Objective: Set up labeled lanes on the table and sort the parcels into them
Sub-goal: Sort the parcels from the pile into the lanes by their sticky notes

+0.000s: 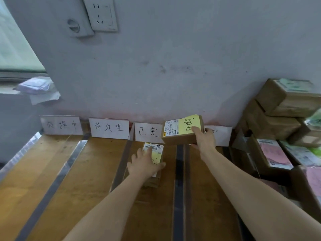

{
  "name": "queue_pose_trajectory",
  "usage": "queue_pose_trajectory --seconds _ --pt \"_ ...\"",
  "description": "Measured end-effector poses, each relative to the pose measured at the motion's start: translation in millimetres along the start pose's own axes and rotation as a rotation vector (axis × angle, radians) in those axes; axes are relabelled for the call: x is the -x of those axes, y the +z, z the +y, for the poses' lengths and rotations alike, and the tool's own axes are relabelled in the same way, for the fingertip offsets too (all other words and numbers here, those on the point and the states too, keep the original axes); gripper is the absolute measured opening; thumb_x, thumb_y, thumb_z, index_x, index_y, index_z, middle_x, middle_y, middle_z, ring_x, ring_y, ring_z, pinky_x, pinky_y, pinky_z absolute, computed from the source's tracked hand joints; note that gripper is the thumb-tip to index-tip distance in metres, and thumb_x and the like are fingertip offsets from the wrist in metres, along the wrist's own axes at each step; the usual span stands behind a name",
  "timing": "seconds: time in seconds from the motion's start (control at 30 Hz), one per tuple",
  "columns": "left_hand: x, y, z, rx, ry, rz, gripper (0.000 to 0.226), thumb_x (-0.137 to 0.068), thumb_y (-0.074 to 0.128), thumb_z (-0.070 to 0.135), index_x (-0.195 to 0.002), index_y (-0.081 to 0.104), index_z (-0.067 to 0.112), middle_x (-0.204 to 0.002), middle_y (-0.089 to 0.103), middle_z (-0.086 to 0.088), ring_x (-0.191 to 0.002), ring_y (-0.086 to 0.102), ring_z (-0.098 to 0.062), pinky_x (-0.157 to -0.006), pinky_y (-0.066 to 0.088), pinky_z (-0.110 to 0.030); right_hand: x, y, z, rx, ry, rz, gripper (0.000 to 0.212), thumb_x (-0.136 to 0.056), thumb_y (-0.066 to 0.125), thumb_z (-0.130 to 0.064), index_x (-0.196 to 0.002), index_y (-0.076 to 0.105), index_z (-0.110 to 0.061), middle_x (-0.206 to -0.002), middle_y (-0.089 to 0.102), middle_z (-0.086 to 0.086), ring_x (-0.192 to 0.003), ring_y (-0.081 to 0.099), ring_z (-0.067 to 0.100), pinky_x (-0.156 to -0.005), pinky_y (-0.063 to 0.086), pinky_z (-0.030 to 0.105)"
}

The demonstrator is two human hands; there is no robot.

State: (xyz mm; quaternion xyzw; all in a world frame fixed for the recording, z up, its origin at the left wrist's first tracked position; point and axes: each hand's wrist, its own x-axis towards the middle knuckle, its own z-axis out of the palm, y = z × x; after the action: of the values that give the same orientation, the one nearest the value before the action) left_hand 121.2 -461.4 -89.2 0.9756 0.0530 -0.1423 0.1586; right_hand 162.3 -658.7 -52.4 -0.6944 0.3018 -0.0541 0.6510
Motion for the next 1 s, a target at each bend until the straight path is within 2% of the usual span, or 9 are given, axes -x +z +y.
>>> queue_pose_trajectory --seconds 0.1,0.23,0.33,0.67,0.83,1.0 --pt "-3 5 3 0.047 -0.039 -0.096 0.095 -0.078 0.068 0.053 -0.149 0.007 0.037 -0.154 0.010 -0.010 -0.138 0.021 -0.039 -0.107 0.029 -0.055 0 4 0 -0.009 0.001 0.001 0.057 -0.090 0.066 -0.031 -0.138 0.040 -0.013 -0.122 0.058 0.010 -0.102 0.062 0.023 -0.079 0.060 0.039" --pt "-11 -3 1 0.074 -0.081 0.026 0.092 -0.078 0.066 0.049 -0.150 0.010 0.031 -0.149 0.017 -0.012 -0.131 0.029 -0.039 -0.103 0.034 -0.051 0 8 0 -0.032 0.002 0.001 0.056 -0.090 0.066 -0.029 -0.137 0.041 -0.013 -0.121 0.057 0.010 -0.101 0.061 0.022 -0.080 0.060 0.041" --pt "-22 -11 -5 0.098 -0.133 0.102 0.092 -0.080 0.064 0.049 -0.150 0.009 0.028 -0.151 0.013 -0.013 -0.131 0.028 -0.040 -0.105 0.031 -0.050 -2 12 2 -0.044 0.005 0.001 0.055 -0.090 0.066 -0.028 -0.137 0.041 -0.013 -0.123 0.057 0.010 -0.102 0.061 0.022 -0.081 0.059 0.041" --pt "-45 -7 1 0.073 -0.144 0.133 0.088 -0.083 0.063 0.047 -0.151 0.010 0.027 -0.155 0.008 -0.012 -0.137 0.022 -0.039 -0.111 0.025 -0.050 -13 17 4 -0.074 -0.029 -0.007 0.050 -0.091 0.065 -0.027 -0.135 0.043 -0.015 -0.122 0.059 0.008 -0.099 0.059 0.019 -0.080 0.059 0.037" --pt "-49 -3 -1 -0.007 -0.114 0.172 0.083 -0.085 0.061 0.044 -0.150 0.013 0.023 -0.155 0.005 -0.017 -0.142 0.009 -0.038 -0.116 0.014 -0.049 -17 17 0 -0.089 -0.028 -0.024 0.051 -0.091 0.066 -0.029 -0.134 0.043 -0.015 -0.122 0.059 0.007 -0.103 0.059 0.019 -0.077 0.060 0.035" --pt "-44 -8 4 -0.051 -0.044 0.229 0.065 -0.091 0.052 0.036 -0.148 0.024 0.024 -0.157 0.003 -0.016 -0.145 -0.003 -0.037 -0.117 -0.003 -0.047 -15 17 -4 -0.117 -0.042 -0.049 0.053 -0.091 0.066 -0.027 -0.136 0.041 -0.014 -0.116 0.057 0.004 -0.095 0.058 0.015 -0.065 0.057 0.026"
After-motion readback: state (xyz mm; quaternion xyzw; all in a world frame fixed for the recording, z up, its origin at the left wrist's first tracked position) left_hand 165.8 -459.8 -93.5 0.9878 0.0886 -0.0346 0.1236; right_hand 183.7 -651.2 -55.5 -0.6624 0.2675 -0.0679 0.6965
